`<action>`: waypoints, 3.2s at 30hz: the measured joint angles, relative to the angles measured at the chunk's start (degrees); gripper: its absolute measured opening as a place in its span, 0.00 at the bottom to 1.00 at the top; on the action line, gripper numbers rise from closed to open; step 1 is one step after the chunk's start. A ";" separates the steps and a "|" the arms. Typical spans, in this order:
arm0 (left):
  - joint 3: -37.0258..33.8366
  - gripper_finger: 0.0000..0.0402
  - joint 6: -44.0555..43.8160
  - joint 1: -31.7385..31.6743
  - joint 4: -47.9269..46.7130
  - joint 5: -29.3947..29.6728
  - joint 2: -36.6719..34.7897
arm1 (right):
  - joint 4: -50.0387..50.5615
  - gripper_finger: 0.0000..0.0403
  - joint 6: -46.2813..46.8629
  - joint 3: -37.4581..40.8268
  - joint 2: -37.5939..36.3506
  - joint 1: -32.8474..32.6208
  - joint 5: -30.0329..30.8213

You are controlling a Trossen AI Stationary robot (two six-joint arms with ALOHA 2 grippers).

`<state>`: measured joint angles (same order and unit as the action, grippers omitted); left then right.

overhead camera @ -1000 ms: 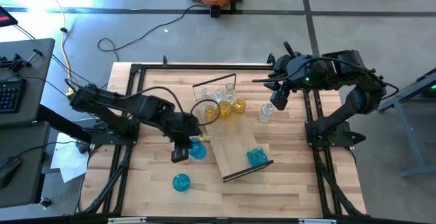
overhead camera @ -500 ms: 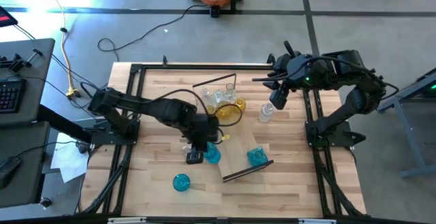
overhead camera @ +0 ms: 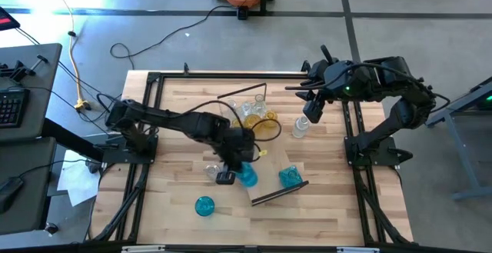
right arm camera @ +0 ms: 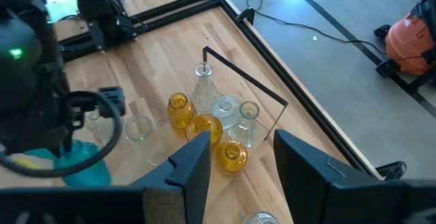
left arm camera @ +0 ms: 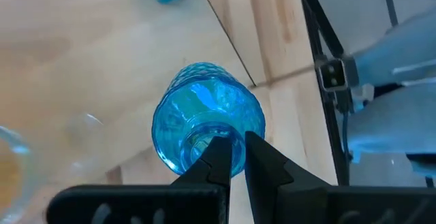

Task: Sort vases onto shelf
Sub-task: Put the blue crystal vase on the shelf aligned with the other blue crystal vase

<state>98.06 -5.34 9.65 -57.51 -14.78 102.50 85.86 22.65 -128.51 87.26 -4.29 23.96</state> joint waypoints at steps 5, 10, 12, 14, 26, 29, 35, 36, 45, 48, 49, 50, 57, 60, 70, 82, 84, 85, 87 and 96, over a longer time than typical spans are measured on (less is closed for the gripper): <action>0.02 0.03 0.07 -1.19 2.01 0.11 0.33 | 0.00 0.36 -0.09 0.00 0.00 0.00 -0.02; -0.02 0.03 0.78 -1.63 2.25 -0.15 2.28 | 0.02 0.36 -0.55 0.00 0.00 0.00 -0.05; 0.00 0.03 1.40 -1.71 2.87 -0.32 3.02 | 0.04 0.36 -0.61 0.00 0.00 0.00 -0.09; 0.00 0.03 1.87 -1.71 2.43 -1.47 3.97 | 0.07 0.36 -0.61 0.00 0.00 0.00 -0.09; 0.09 0.03 3.50 -1.95 5.68 -3.17 5.34 | 0.04 0.36 -0.63 0.00 0.00 0.00 -0.17; -0.09 0.04 3.48 -1.95 4.71 -2.97 5.86 | 0.04 0.36 -0.63 0.00 0.00 0.00 -0.17; -0.04 0.04 3.51 -1.97 6.05 -3.67 6.51 | 0.02 0.36 -0.63 0.00 0.00 0.00 -0.17; -0.04 0.04 3.53 -1.99 6.96 -3.70 6.51 | 0.04 0.36 -0.63 0.00 0.00 0.00 -0.17; -0.02 0.04 4.98 -2.04 6.92 -3.65 6.80 | 0.04 0.36 -0.62 0.00 -0.02 0.00 -0.19; -0.04 0.04 5.29 -2.04 6.64 -3.01 7.63 | 0.04 0.36 -0.61 0.00 -0.02 0.00 -0.25; -0.04 0.04 5.65 -2.02 6.51 -2.77 7.86 | 0.04 0.36 -0.61 0.00 -0.02 0.00 -0.29; -0.03 0.04 5.95 -1.91 6.56 -2.76 8.13 | 0.04 0.36 -0.61 0.00 -0.02 0.00 -0.35; -0.02 0.04 7.52 -1.38 7.31 -1.06 8.33 | 0.04 0.36 -0.61 0.00 -0.02 0.00 -0.41; -0.02 0.04 8.51 -1.18 7.26 -0.36 8.33 | 0.04 0.36 -0.61 0.00 -0.02 0.00 -0.41; -0.02 0.04 9.59 0.76 6.62 -0.50 8.18 | 0.04 0.36 -0.53 0.00 -0.02 0.00 -0.41; 5.09 0.04 11.98 2.37 3.59 5.75 8.13 | 0.04 0.36 0.00 -0.01 -0.02 0.00 -0.65; 5.39 0.04 11.98 1.96 3.05 5.91 8.13 | 0.04 0.36 0.16 0.00 -0.02 0.00 -0.65; 5.43 0.04 12.00 1.94 3.07 5.92 8.13 | 0.04 0.36 0.37 0.00 -0.02 0.00 -0.68; 5.53 0.04 12.64 1.88 3.07 6.15 8.13 | 0.04 0.36 0.42 0.00 -0.02 0.00 -0.68; 5.55 0.04 21.35 3.85 1.05 6.78 8.13 | 0.04 0.36 0.35 0.00 -0.02 0.00 -0.75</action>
<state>103.61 16.00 13.50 -56.46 -8.00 110.63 85.91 23.00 -128.51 87.24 -4.29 23.21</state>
